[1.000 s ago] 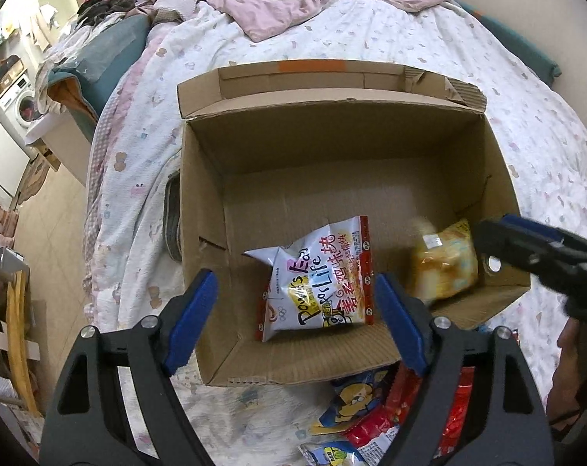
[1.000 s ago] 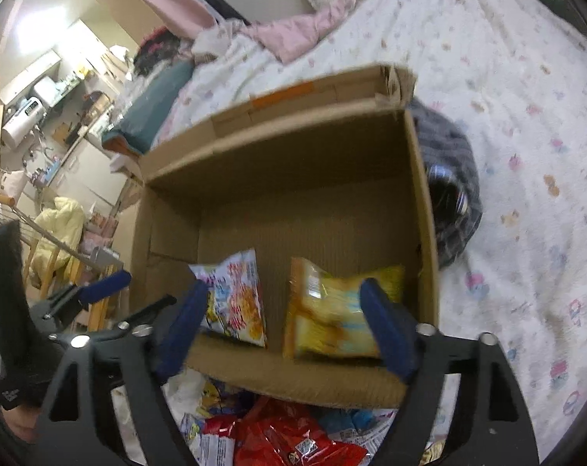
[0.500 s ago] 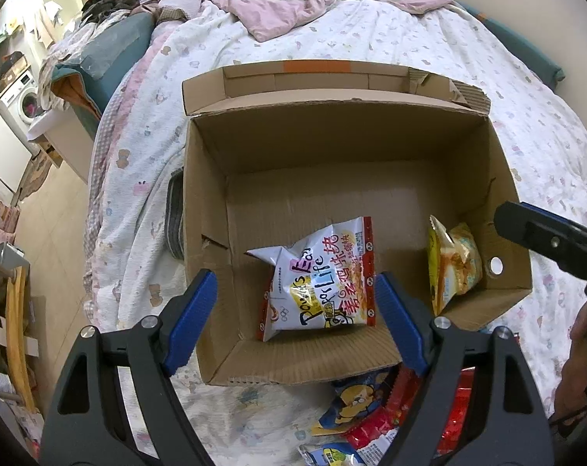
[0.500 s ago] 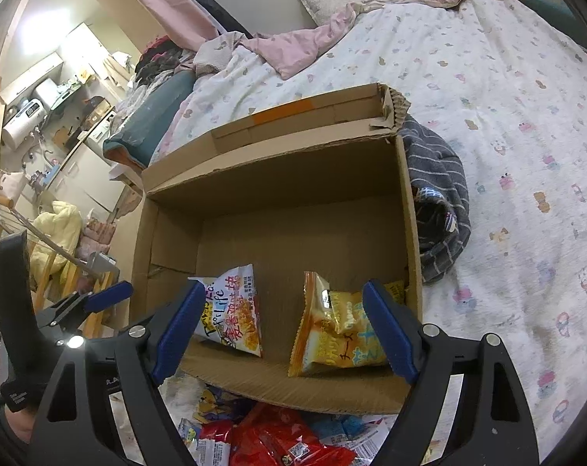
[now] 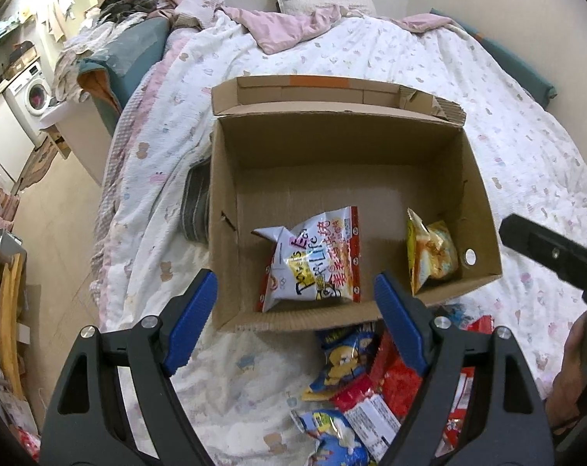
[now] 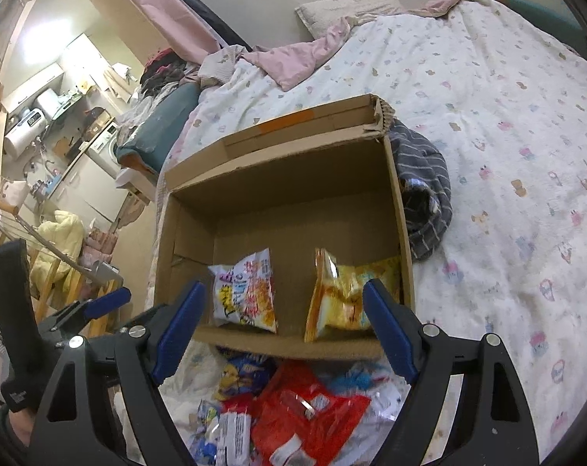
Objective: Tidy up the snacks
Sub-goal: 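Lower the left tool to the pile and grasp the blue snack bag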
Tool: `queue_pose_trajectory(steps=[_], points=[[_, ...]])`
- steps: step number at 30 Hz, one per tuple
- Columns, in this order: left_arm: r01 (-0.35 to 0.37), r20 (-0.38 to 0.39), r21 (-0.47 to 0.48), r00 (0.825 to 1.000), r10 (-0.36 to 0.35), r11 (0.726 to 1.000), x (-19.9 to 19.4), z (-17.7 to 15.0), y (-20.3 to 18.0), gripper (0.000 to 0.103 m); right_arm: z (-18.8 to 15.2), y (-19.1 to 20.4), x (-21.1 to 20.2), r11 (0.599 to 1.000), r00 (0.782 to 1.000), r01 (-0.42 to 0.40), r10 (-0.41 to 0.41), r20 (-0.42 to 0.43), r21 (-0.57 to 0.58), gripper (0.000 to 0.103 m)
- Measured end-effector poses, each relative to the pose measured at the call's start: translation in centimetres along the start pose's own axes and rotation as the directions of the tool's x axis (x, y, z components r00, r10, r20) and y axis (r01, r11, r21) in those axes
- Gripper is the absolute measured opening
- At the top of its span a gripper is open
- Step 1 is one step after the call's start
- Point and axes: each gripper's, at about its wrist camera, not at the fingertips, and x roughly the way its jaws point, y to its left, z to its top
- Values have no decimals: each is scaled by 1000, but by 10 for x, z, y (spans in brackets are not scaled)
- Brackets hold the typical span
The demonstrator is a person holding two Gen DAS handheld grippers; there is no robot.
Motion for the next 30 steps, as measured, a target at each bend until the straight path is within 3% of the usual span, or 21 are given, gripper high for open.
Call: queue_pose_trajectory(steps=[3, 7, 17, 24, 30], points=[[28, -15, -11, 1000, -28, 1000, -5, -9, 3, 81, -13, 0, -10, 1000, 1000, 2, -2, -6, 1, 85], [8, 1, 7, 1000, -8, 1000, -15, -18, 5, 81, -26, -6, -22, 1000, 1000, 8, -7, -12, 23, 85], [21, -6, -57, 1000, -21, 998, -38, -50, 20, 81, -58, -10, -52, 999, 1000, 9, -8, -20, 41, 85], [5, -44, -87, 999, -9, 996, -38, -72, 26, 81, -77, -15, -64, 997, 999, 37, -36, -20, 64, 85], [10, -130, -95, 991, -23, 995, -21, -82, 25, 81, -82, -29, -65, 992, 998, 55, -52, -28, 116, 85]])
